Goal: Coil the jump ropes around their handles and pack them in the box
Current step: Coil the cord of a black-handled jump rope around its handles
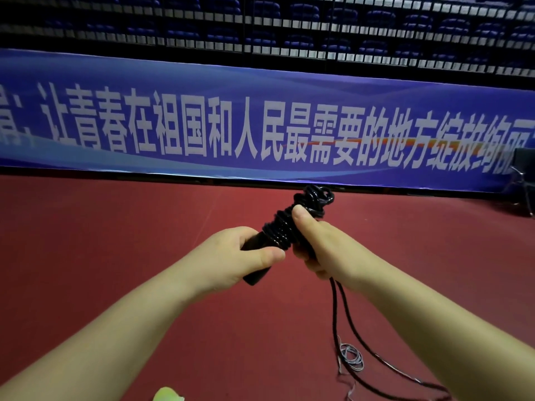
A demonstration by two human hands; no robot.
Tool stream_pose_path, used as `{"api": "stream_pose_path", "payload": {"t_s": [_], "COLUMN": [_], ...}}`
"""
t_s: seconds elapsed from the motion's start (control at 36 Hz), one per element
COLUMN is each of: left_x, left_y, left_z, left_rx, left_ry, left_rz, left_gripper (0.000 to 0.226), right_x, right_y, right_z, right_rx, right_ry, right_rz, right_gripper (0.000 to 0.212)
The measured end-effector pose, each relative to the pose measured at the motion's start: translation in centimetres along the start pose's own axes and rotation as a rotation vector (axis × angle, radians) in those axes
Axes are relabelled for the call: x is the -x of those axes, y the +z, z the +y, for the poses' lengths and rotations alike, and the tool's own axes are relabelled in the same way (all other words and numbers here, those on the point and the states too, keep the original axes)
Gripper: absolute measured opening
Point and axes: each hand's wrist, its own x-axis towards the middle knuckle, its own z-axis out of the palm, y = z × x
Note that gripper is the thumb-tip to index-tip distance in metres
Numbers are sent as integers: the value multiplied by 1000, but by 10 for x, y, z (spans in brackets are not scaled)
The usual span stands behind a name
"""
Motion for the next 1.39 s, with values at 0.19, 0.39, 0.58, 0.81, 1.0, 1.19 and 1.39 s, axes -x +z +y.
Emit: {"api": "stream_pose_path", "payload": {"t_s": [0.19,0.39,0.58,0.81,1.0,1.19,1.39], "left_x": [3,10,19,13,11,11,2], "left_y": [8,10,34,31,33,33,33], "left_z": [0,-7,-19,-12,-17,-18,-19], "left_rx": [-320,719,1115,886,591,321,165], "left_ry": [15,-109,-181,-312,-253,-241,-203], "left_rz": [206,-455,-943,-593,-386,-238,-136], "left_gripper": [47,68,83,83,84,82,85], "right_x": [-2,5,11,8,6,5,5], "right_y": [6,8,13,-2,-5,-8,-5], "right_z": [5,10,19,23,24,28,36], "right_rx": [-88,-459,-499,-179,-70,1,71], "right_ry": [-23,-79,-180,25,74,185,210], "right_rz": [121,54,-105,-95,-116,-95,67], "right_gripper": [44,24,24,49,58,55,59]}}
